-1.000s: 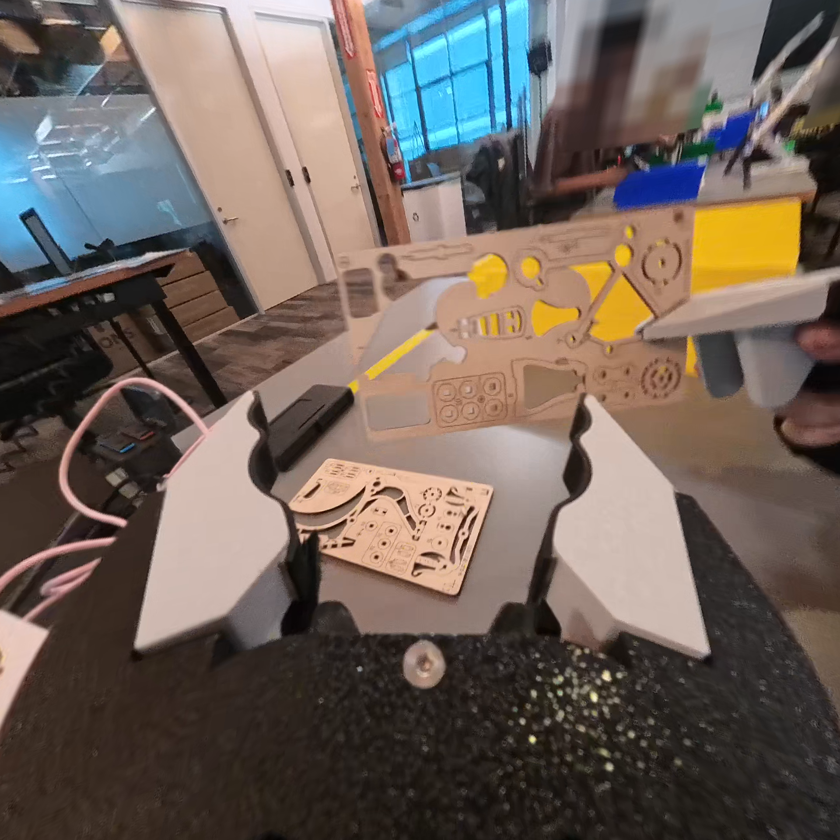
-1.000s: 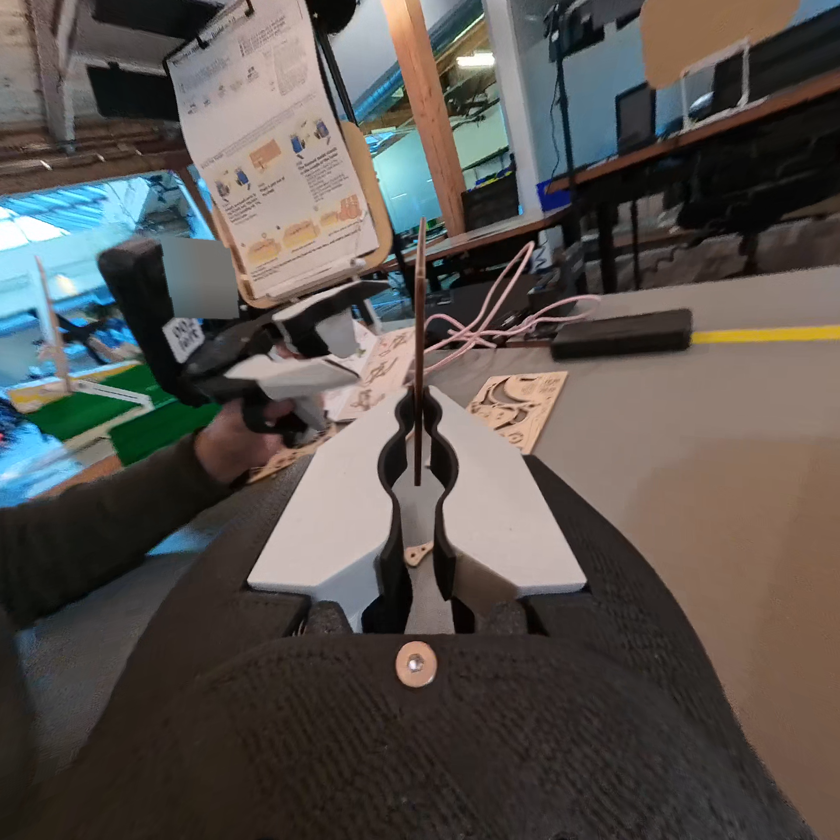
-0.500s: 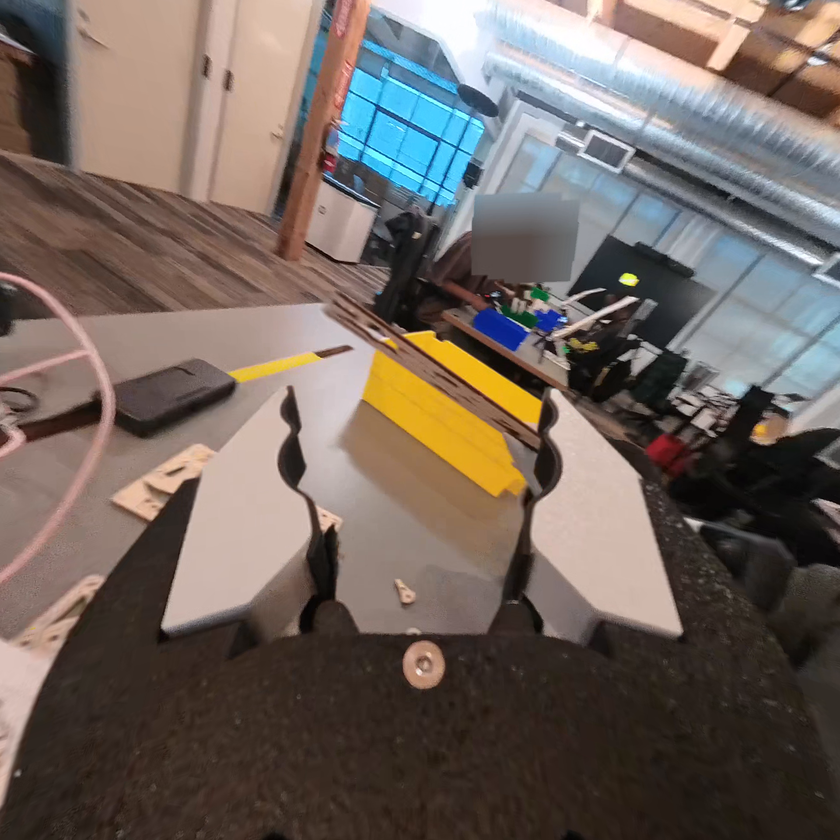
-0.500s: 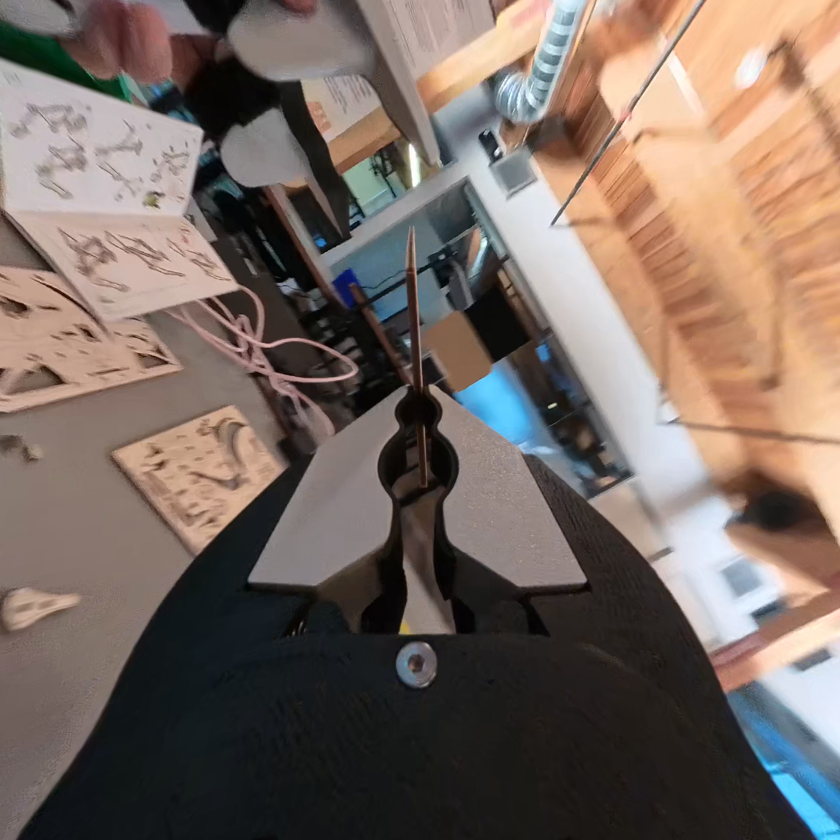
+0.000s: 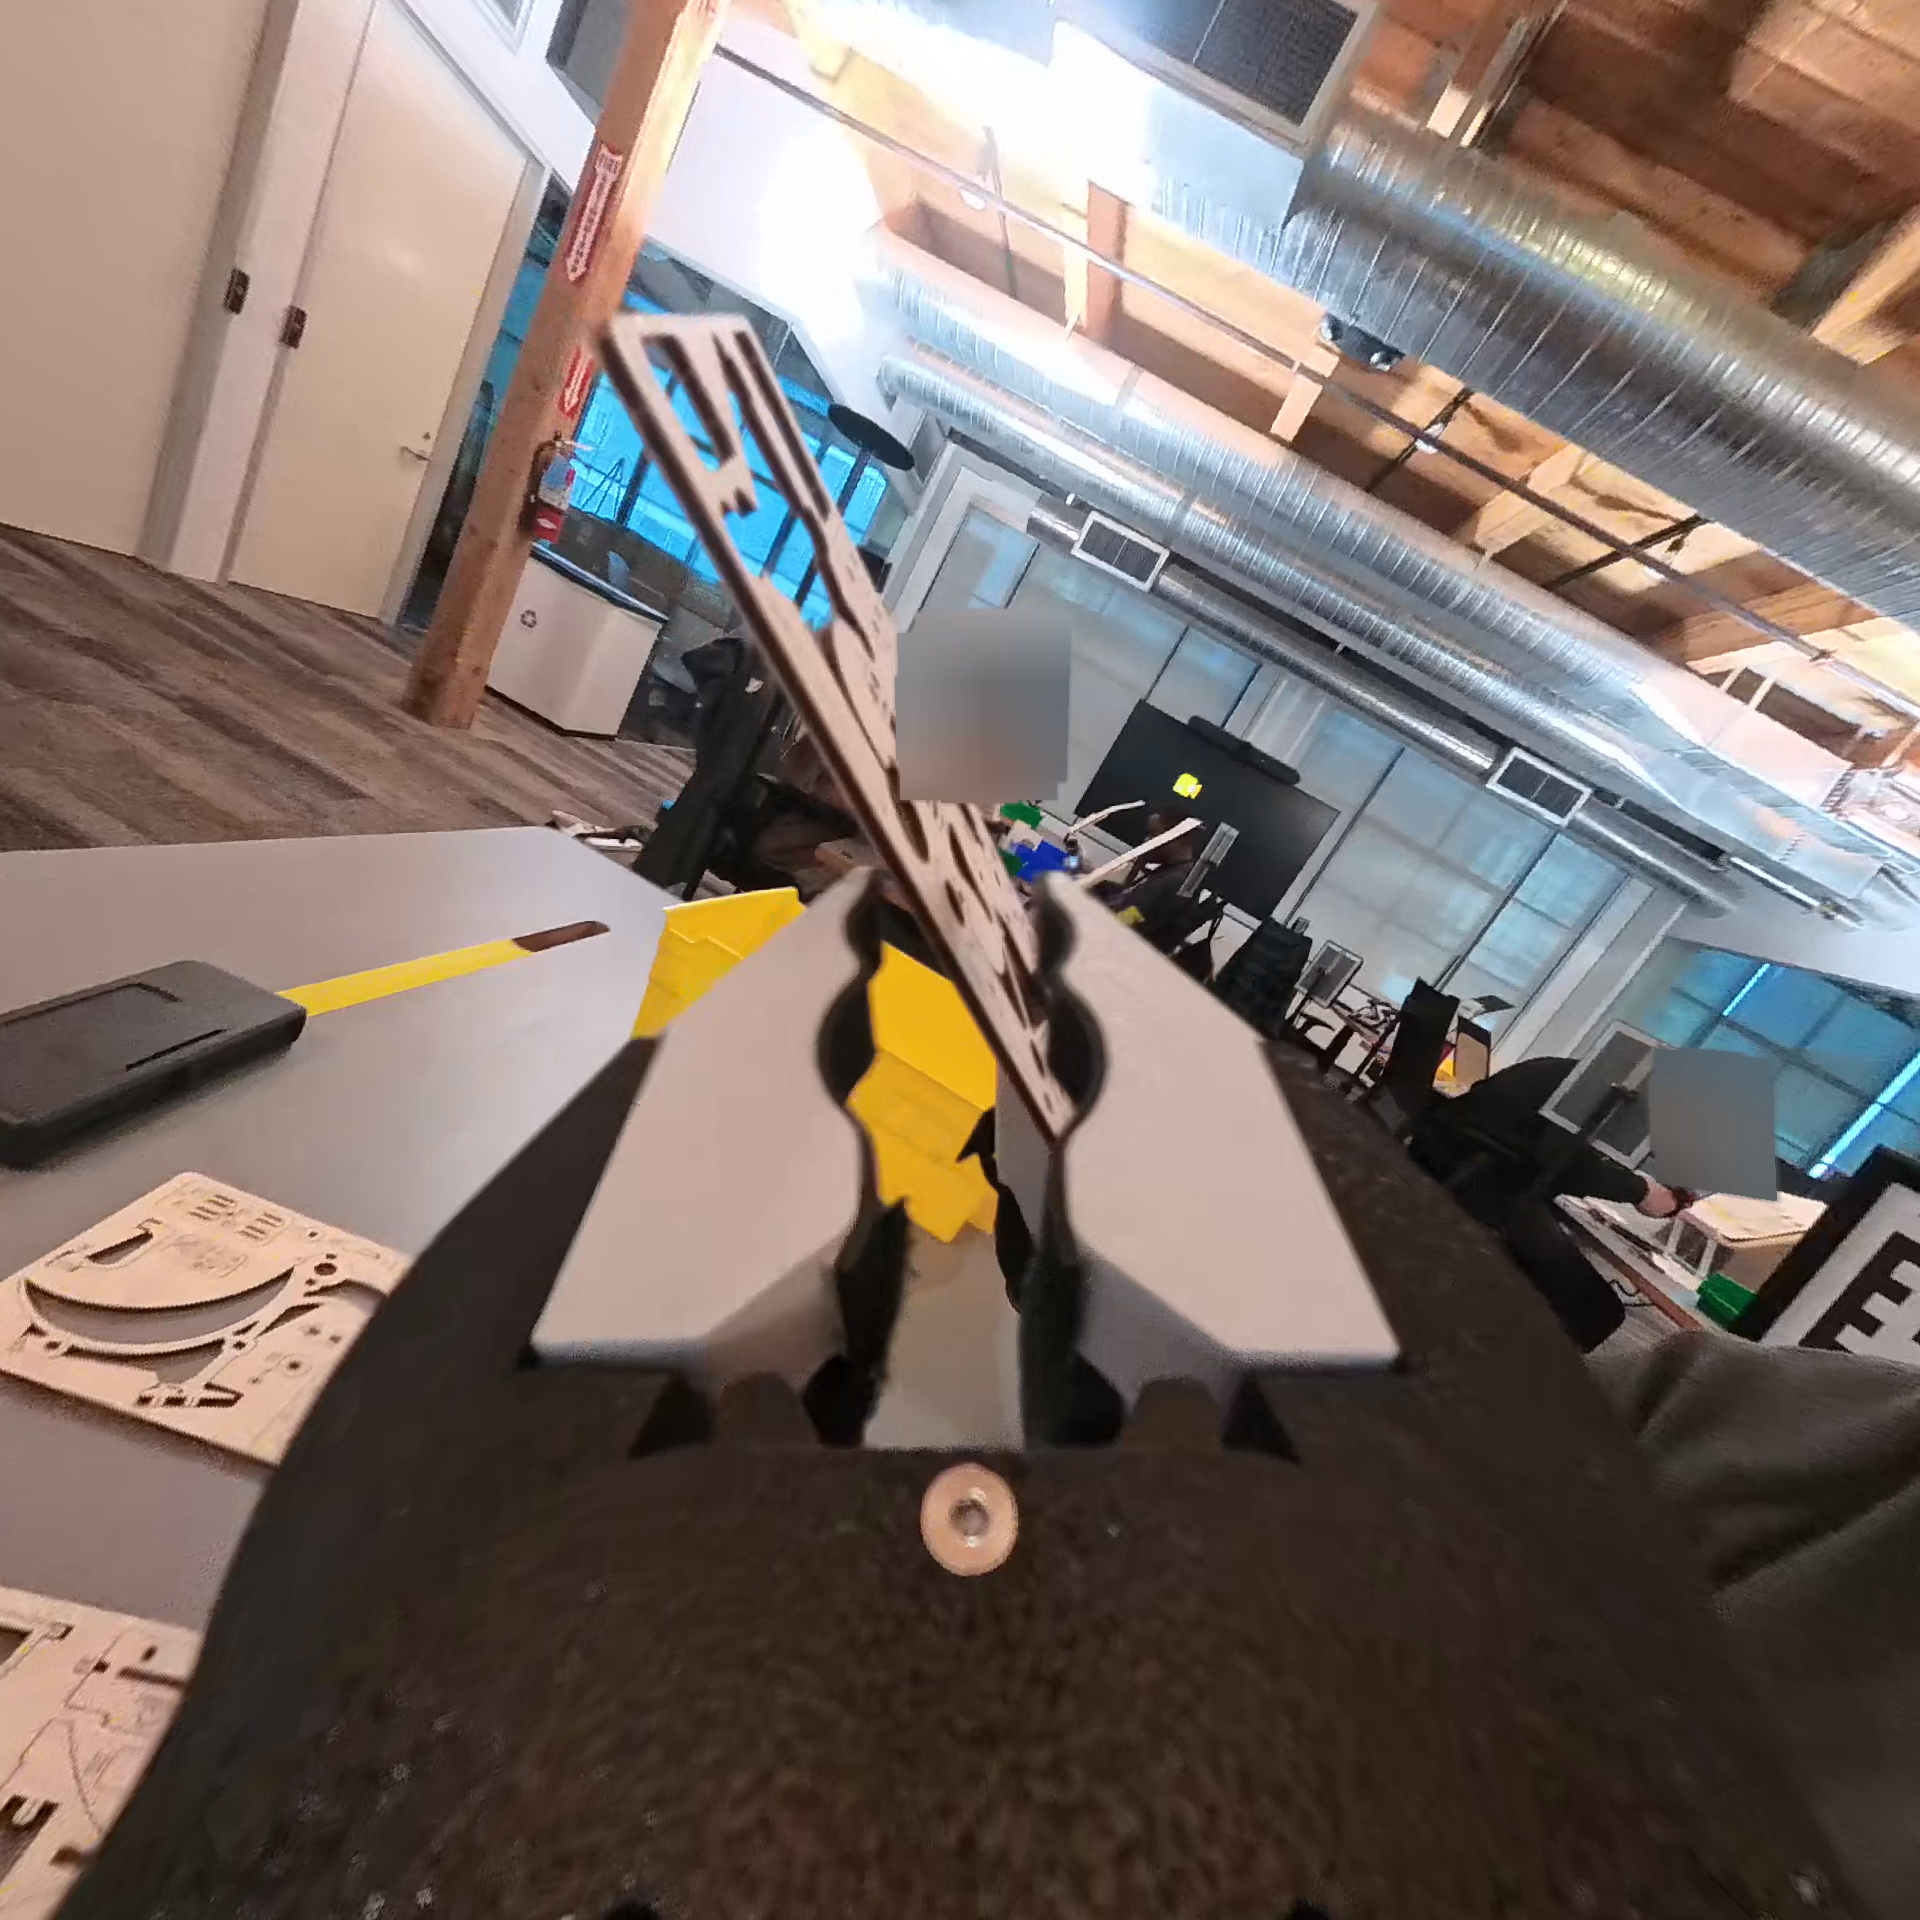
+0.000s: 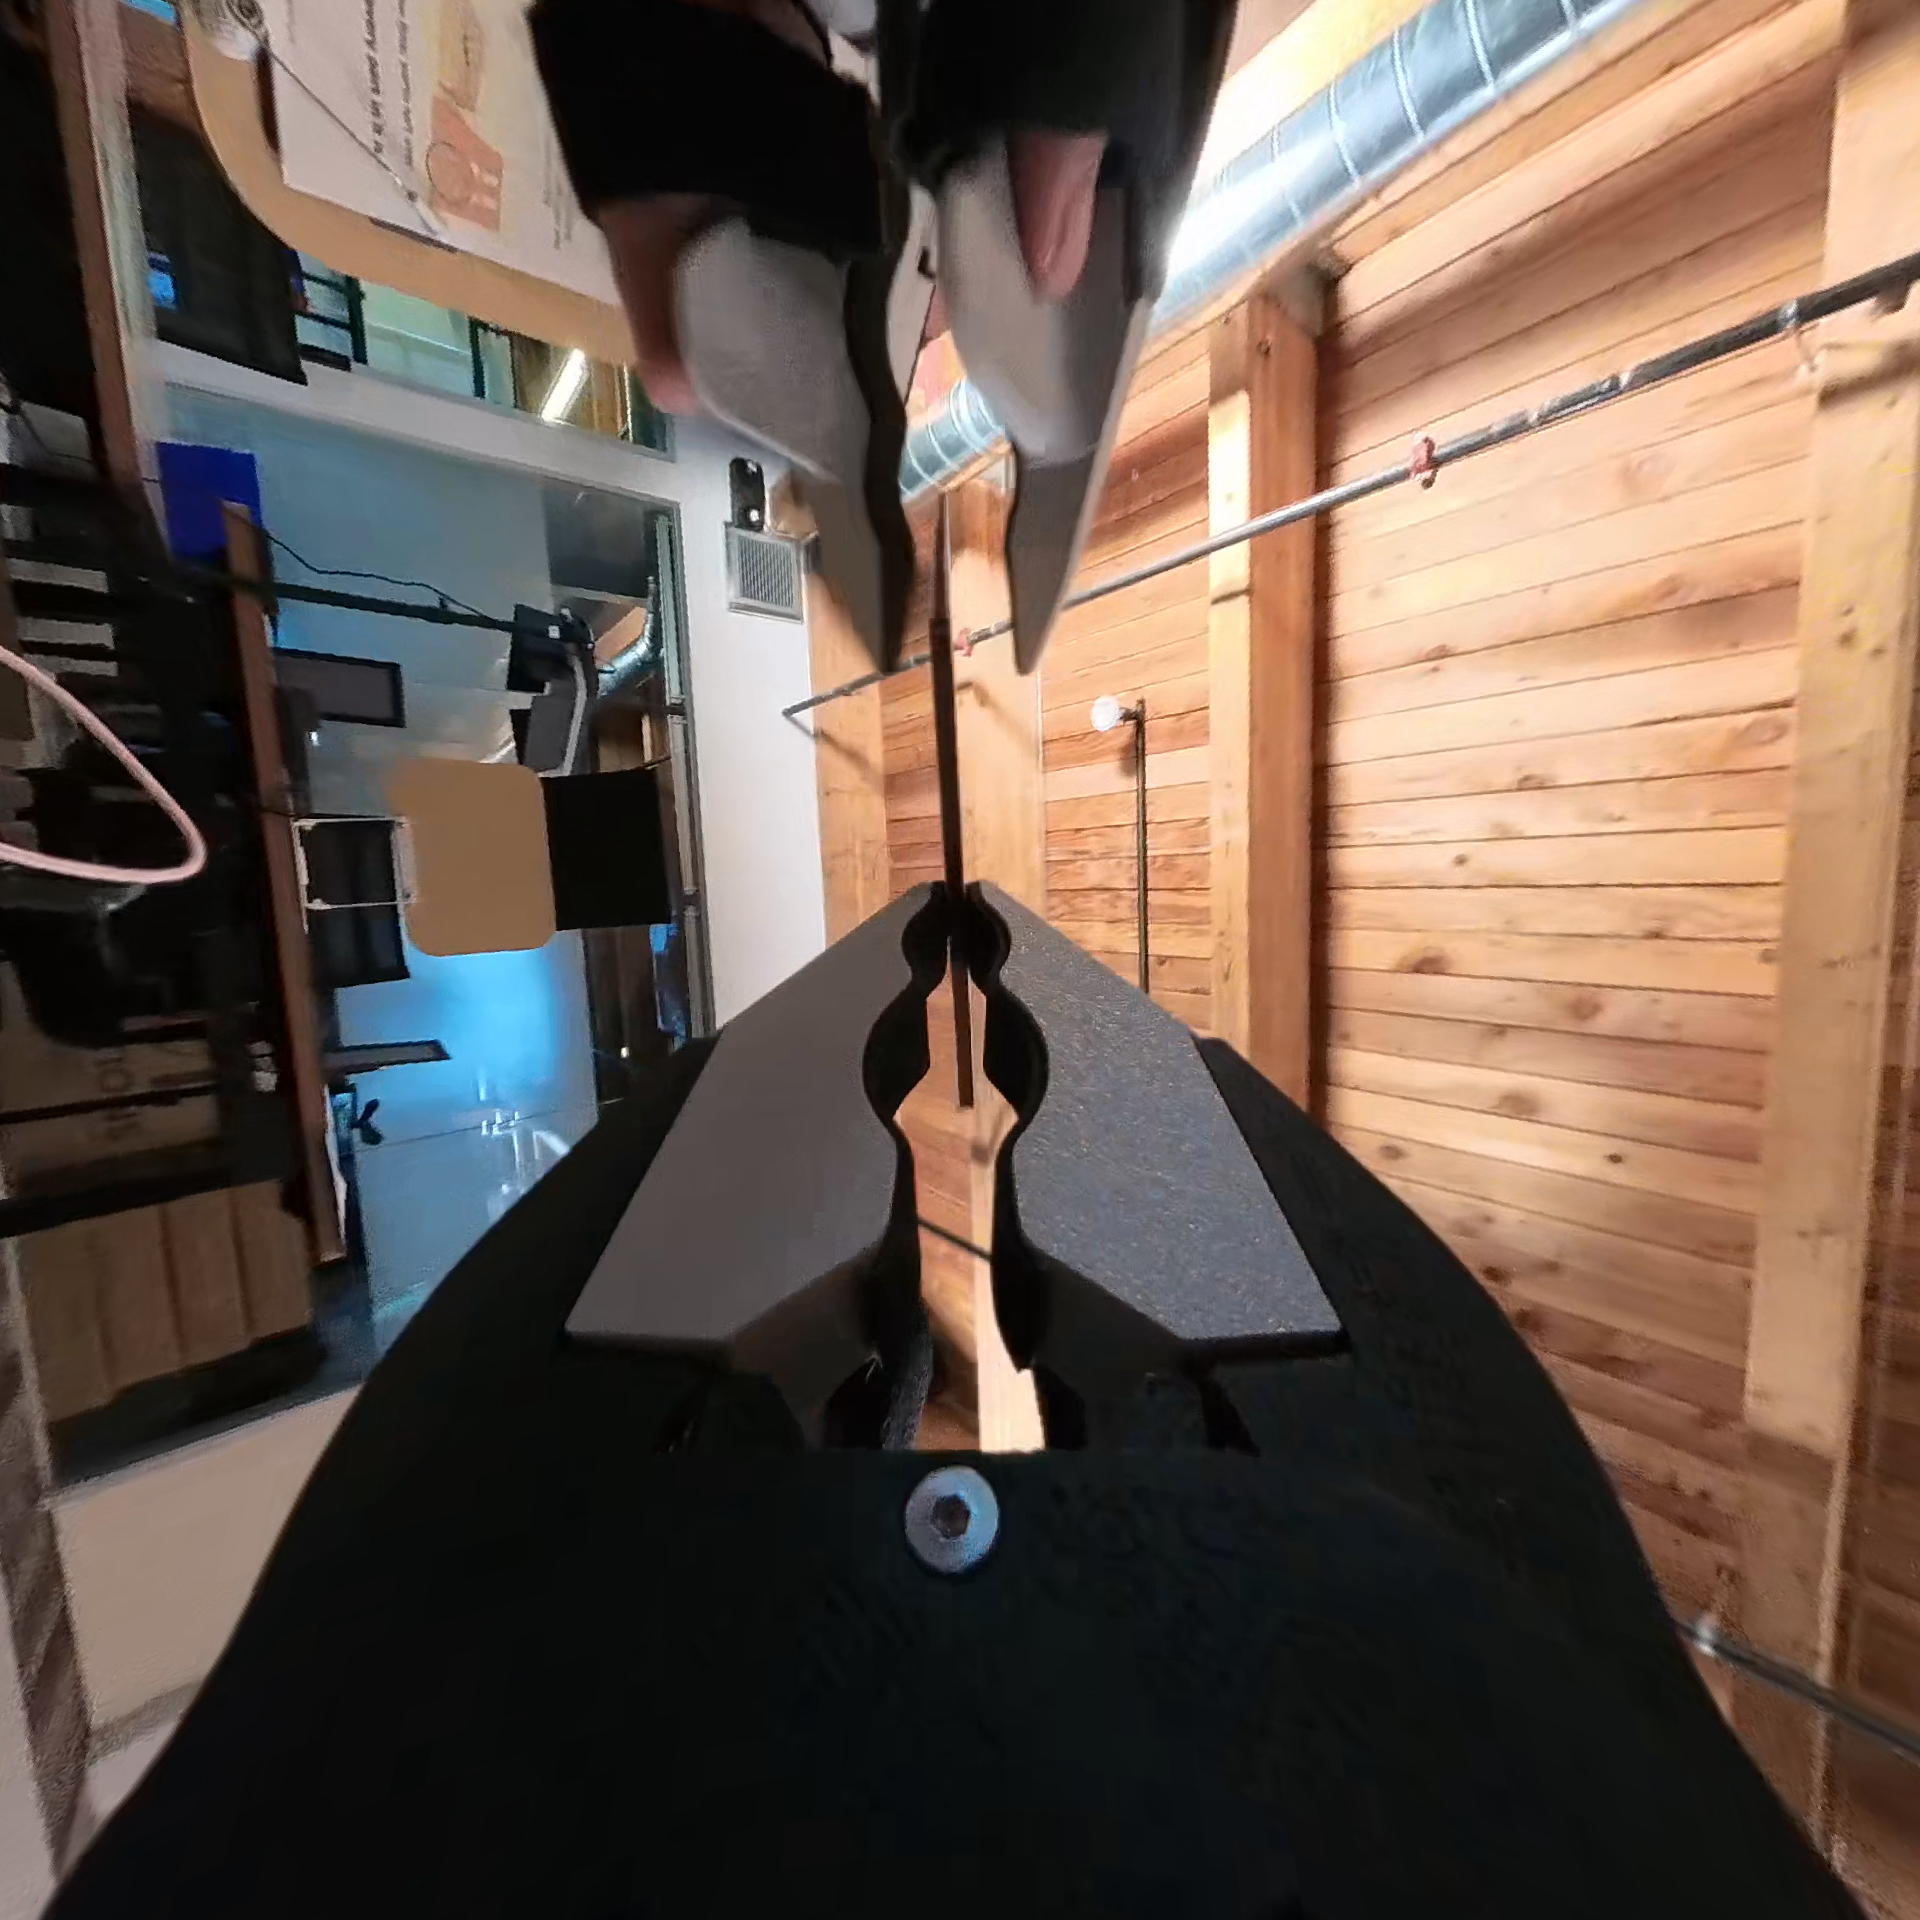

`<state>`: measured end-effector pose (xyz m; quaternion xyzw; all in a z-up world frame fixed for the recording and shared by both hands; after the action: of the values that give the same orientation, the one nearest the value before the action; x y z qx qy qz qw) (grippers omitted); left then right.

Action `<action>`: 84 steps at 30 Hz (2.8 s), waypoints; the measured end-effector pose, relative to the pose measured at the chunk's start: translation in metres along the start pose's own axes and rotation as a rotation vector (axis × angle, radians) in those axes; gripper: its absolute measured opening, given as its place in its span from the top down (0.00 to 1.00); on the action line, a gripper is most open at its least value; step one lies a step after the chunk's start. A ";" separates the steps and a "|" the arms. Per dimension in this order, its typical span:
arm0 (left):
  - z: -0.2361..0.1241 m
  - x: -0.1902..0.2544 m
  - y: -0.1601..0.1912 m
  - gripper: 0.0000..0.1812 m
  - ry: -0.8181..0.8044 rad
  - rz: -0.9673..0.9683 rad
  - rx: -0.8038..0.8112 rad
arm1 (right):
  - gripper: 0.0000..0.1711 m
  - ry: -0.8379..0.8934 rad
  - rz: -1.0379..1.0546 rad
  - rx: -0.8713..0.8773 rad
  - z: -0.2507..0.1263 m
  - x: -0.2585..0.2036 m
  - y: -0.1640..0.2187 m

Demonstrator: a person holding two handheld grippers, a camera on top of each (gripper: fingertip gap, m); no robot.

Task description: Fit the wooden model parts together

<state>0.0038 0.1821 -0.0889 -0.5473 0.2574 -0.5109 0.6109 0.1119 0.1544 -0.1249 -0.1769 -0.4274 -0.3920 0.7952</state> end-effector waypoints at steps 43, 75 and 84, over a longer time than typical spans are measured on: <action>-0.005 0.020 0.004 1.00 0.250 0.100 -0.147 | 0.98 -1.129 2.255 0.002 0.009 0.021 0.026; -0.008 0.006 -0.010 0.77 0.014 0.105 -0.033 | 1.00 -0.646 1.703 -0.300 0.015 0.014 0.057; 0.019 0.019 0.012 0.56 0.043 -0.031 0.030 | 1.00 -0.034 0.204 -0.188 0.006 0.030 0.002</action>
<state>0.0307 0.1709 -0.0908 -0.5309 0.2544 -0.5357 0.6053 0.1194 0.1453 -0.0969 -0.2999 -0.3820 -0.3443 0.8035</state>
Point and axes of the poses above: each gripper's, where its closed fingertips meet, z out along the fingers, y out of its underside, x = y × z across the jaws, the point moved 5 cm from there along -z, back along the fingers, and after that the axes turned 15 degrees about z, right-handed, at the moved point
